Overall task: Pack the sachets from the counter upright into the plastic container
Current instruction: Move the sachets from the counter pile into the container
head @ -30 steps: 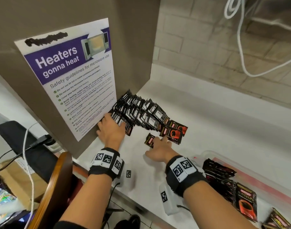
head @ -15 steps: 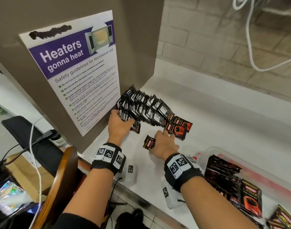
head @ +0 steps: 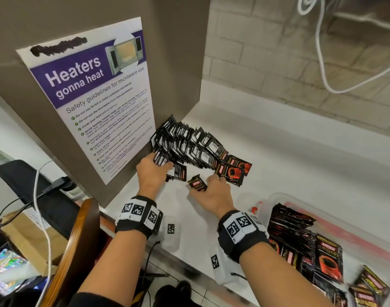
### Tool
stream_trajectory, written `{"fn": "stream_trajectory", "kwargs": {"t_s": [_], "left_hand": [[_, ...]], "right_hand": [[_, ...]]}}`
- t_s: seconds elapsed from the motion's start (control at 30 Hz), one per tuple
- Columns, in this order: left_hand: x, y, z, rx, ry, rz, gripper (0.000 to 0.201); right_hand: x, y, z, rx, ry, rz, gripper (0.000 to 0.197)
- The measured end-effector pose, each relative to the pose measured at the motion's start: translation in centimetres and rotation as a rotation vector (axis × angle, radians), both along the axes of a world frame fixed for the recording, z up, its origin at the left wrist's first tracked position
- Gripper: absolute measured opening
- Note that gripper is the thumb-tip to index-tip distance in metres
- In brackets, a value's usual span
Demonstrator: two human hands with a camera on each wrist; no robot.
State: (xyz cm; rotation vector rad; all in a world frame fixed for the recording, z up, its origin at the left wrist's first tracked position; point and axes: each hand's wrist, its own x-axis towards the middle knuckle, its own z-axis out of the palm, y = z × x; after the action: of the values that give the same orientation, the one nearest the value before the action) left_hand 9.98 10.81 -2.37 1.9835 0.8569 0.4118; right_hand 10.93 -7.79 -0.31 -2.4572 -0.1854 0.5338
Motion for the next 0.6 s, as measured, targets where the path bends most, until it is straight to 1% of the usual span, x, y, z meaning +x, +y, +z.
{"fn": "stream_trajectory", "kwargs": {"t_s": [0.1, 0.23, 0.33, 0.4, 0.5, 0.6], "left_hand": [[-0.8, 0.2, -0.1, -0.014, 0.024, -0.033, 0.021], [-1.6, 0.0, 0.5, -0.080, 0.002, -0.095, 0.021], [-1.8, -0.6, 1.5, -0.109, -0.019, -0.204, 0.017], [-1.7, -1.0, 2.4, -0.179, -0.045, -0.291, 0.017], [-1.5, -1.3, 3.6, -0.279, -0.075, -0.378, 0.014], [-1.3, -1.8, 4.6, -0.374, -0.037, -0.460, 0.013]], "right_hand": [[-0.2, 0.1, -0.2, 0.117, -0.026, 0.023, 0.066], [-0.6, 0.2, 0.2, 0.293, -0.111, 0.102, 0.056], [-0.8, 0.2, 0.7, 0.371, -0.210, 0.166, 0.052], [-0.7, 0.0, 0.9, 0.409, -0.272, 0.172, 0.048], [-0.6, -0.6, 1.4, 0.418, -0.303, 0.159, 0.052], [-0.6, -1.1, 1.8, 0.414, -0.303, 0.186, 0.066]]}}
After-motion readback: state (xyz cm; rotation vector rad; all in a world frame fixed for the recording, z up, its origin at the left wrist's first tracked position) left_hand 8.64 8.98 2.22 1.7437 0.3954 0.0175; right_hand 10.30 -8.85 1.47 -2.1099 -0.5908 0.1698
